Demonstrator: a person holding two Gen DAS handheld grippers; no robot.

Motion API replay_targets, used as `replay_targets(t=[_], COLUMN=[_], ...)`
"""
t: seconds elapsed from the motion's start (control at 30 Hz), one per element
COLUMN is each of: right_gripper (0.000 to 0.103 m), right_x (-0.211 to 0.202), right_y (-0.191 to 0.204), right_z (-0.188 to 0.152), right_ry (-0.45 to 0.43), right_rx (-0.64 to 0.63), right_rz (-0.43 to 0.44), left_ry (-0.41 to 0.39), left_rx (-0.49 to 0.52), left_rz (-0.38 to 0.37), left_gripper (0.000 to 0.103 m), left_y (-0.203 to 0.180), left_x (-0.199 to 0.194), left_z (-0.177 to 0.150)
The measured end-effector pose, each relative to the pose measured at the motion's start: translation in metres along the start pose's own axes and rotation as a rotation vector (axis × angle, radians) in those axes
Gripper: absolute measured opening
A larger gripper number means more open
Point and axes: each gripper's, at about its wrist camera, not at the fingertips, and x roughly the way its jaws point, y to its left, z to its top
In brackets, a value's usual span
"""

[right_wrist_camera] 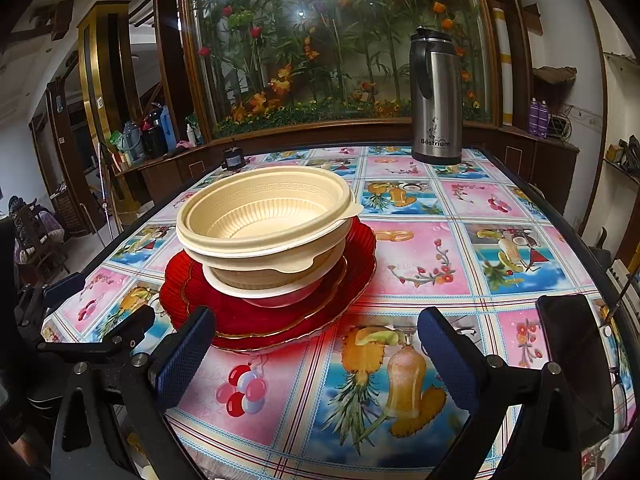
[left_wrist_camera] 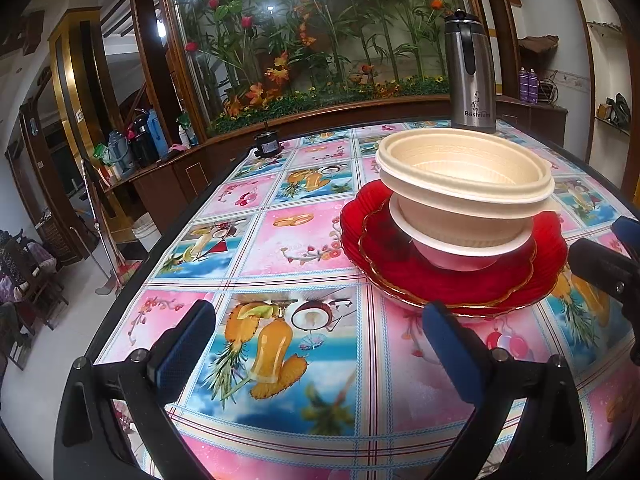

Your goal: Organize plates and bowls

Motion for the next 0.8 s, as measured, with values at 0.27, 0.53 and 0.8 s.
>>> replay_targets(t=[0.27,0.53,0.8], right_gripper=[0.102,0.102,0.102], right_x=[0.0002,0.0001,-0.0005], right_y=[-0.0003,-0.0007,0.0011], right_z=[0.0001,0.0000,-0.0004], right_ry=[-0.001,-0.002,0.001], right_rx=[0.001,0.003,0.003], right_rz=[0.002,0.001,0.000], left_ry=[0.000,0.007,0.008], left_rx=[0.000,0.001,0.002], left_rz=[0.000,-0.002,-0.006], left_gripper=[0.103,0.103,0.103], left_y=[-0.0004,-0.0004,0.0002], left_x=[0.0003,0.0013,0.0014], left_z=[-0.0001,-0.0014,-0.0022])
